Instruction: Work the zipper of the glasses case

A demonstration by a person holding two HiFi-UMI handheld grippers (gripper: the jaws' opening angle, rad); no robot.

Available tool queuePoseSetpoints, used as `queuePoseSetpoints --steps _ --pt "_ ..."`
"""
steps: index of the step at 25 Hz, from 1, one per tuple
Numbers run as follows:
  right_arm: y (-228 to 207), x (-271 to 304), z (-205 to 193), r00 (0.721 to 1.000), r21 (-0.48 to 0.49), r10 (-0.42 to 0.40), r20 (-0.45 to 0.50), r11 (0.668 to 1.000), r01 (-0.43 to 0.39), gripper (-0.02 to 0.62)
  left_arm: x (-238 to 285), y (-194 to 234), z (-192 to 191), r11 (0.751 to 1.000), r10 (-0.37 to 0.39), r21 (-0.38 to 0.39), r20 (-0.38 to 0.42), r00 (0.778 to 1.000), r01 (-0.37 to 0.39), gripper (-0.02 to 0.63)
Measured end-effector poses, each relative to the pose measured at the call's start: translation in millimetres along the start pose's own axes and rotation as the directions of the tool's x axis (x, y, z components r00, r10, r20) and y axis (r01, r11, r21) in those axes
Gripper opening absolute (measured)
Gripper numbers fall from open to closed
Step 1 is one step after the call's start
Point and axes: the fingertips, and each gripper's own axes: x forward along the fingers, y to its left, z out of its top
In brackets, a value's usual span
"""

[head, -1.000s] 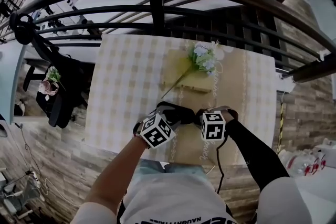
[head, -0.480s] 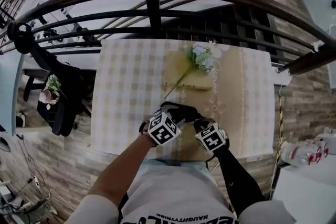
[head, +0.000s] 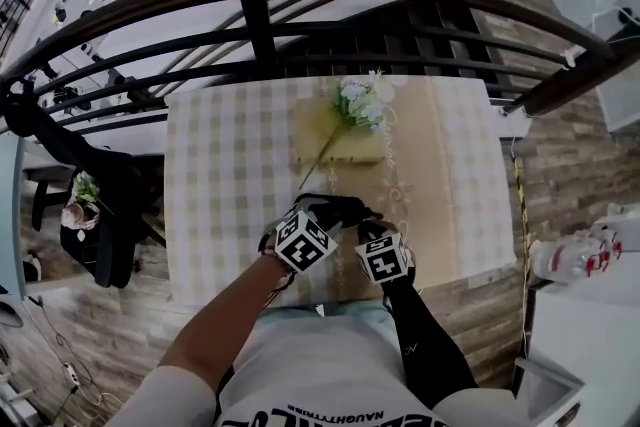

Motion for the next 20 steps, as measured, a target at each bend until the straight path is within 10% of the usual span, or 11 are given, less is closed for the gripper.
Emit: queuePoseSetpoints --steps 8,12,20 --pt "7.5 7.4 3.0 1.000 0.014 0.011 0.026 1.000 -0.011 0.143 0.8 0.2 0.4 1.000 -0.022 -0.007 -0.002 1.000 0.022 0.166" --pt "2.8 3.3 0.3 0.999 -0.061 -0.023 0.025 0.998 0.025 0.030 0.3 -0.6 0.5 1.000 -0.029 -0.001 -0.003 1.000 0.029 0.164" --pt "-6.7 -4.7 4.6 0.998 -0.136 -0.048 0.029 0.989 0.052 0.028 -10.2 0.1 -5.2 0.984 -0.061 0.166 -0.057 0.997 0.070 0.219"
